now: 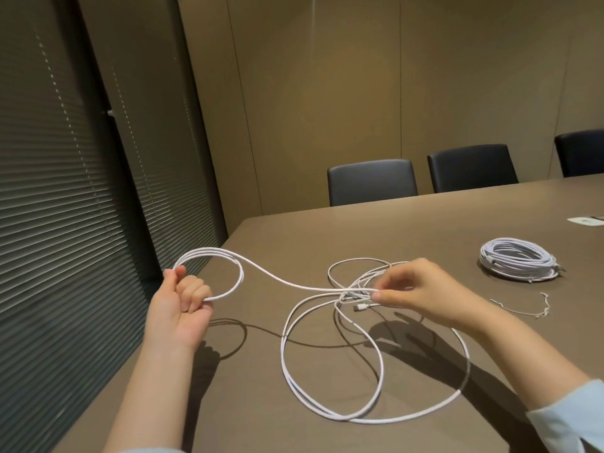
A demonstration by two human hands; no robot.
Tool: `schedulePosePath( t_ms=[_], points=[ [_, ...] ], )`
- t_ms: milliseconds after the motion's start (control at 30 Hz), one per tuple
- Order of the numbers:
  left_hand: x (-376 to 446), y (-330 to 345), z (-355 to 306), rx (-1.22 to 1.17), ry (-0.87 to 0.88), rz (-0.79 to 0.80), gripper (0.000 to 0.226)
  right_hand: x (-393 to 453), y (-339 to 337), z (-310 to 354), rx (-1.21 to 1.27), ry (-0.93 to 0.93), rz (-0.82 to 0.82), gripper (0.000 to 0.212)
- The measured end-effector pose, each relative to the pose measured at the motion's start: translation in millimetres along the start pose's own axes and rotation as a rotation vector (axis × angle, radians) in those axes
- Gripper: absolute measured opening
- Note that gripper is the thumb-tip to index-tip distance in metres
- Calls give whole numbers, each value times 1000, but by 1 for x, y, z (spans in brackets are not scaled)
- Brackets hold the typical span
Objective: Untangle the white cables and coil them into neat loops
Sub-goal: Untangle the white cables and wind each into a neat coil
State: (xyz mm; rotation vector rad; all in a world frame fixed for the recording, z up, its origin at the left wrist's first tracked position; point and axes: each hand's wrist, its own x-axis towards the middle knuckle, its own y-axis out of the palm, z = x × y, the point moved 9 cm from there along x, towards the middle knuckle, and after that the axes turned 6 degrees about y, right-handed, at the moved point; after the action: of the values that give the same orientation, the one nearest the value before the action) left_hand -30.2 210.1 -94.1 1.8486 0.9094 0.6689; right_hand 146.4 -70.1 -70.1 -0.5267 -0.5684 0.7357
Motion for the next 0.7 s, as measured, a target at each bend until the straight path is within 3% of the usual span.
schedulePosePath(
  t_ms=[133, 267, 433, 533, 700],
  points=[
    [-8, 13, 11, 238, 59, 78, 34, -4, 16, 37, -74, -170, -32, 14],
    [-26, 43, 34, 575, 107, 273, 34, -17, 47, 80, -297, -437, -89, 35],
    [-69, 71, 79, 870, -56, 527, 34, -25, 32, 85, -98, -435, -371, 24],
    [-87, 69, 103, 762, -270, 513, 33, -22, 19, 70, 30, -286, -454, 14],
    [-99, 61, 128, 391, -659, 421, 33, -17, 18, 49, 141, -52, -431, 22]
  ],
)
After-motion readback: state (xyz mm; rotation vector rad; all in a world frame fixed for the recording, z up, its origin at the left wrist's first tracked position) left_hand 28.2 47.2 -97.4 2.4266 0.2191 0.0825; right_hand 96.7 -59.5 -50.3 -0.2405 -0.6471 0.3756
